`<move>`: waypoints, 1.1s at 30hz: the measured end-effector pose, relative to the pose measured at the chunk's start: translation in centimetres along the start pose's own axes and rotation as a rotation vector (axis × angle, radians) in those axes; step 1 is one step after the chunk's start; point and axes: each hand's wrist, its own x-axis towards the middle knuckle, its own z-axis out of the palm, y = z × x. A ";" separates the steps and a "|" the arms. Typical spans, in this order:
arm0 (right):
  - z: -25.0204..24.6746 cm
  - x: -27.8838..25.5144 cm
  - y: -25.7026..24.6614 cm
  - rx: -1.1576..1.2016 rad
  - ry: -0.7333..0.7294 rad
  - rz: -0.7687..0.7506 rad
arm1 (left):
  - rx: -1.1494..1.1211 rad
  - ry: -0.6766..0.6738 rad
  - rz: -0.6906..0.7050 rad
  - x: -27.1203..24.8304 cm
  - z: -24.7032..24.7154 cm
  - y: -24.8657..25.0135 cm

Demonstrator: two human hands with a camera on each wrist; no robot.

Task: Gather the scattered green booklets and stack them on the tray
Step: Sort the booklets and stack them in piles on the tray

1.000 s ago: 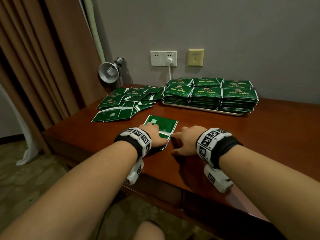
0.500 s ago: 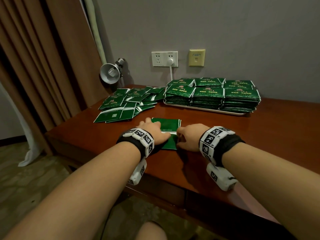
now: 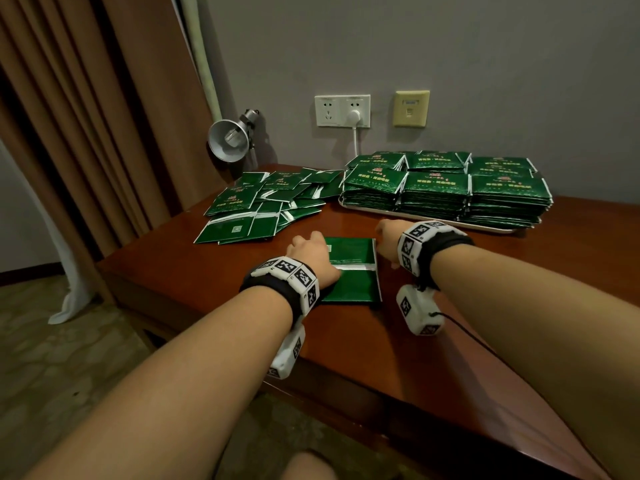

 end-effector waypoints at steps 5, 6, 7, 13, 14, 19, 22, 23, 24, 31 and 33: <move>-1.4 -5.5 -2.6 -0.028 0.066 -0.157 | -0.013 0.025 -0.018 0.2 -0.1 -0.1; -1.2 -5.5 -2.6 -0.031 0.078 -0.159 | 0.004 0.024 -0.020 0.2 0.0 -0.2; -1.2 -5.3 -2.7 -0.029 0.092 -0.158 | 0.016 0.019 -0.016 0.3 0.0 -0.2; -1.5 -6.2 -2.9 -0.073 0.055 -0.150 | 0.009 -0.019 0.074 0.7 0.1 -0.3; -1.6 -6.4 -2.9 -0.109 0.070 -0.152 | 0.017 -0.008 0.085 0.7 0.1 -0.4; -2.4 -7.5 -3.4 0.077 0.098 -0.381 | 0.089 0.110 0.147 0.4 -0.3 -0.6; -2.3 -8.8 -3.6 0.204 0.059 -0.433 | 0.152 0.220 0.237 -0.2 -0.9 -0.3; -2.4 -9.1 -3.5 0.263 0.032 -0.432 | 0.144 0.242 0.259 -0.4 -1.3 -0.2; -2.6 -9.3 -3.5 0.306 0.027 -0.419 | 0.122 0.254 0.264 -0.8 -1.7 -0.1; -3.6 -9.0 -3.1 0.338 0.162 -0.264 | -0.074 0.241 0.303 -2.1 -2.3 0.3; -3.1 -8.5 -3.1 0.173 0.162 -0.234 | -0.039 0.237 0.331 -2.1 -2.1 0.7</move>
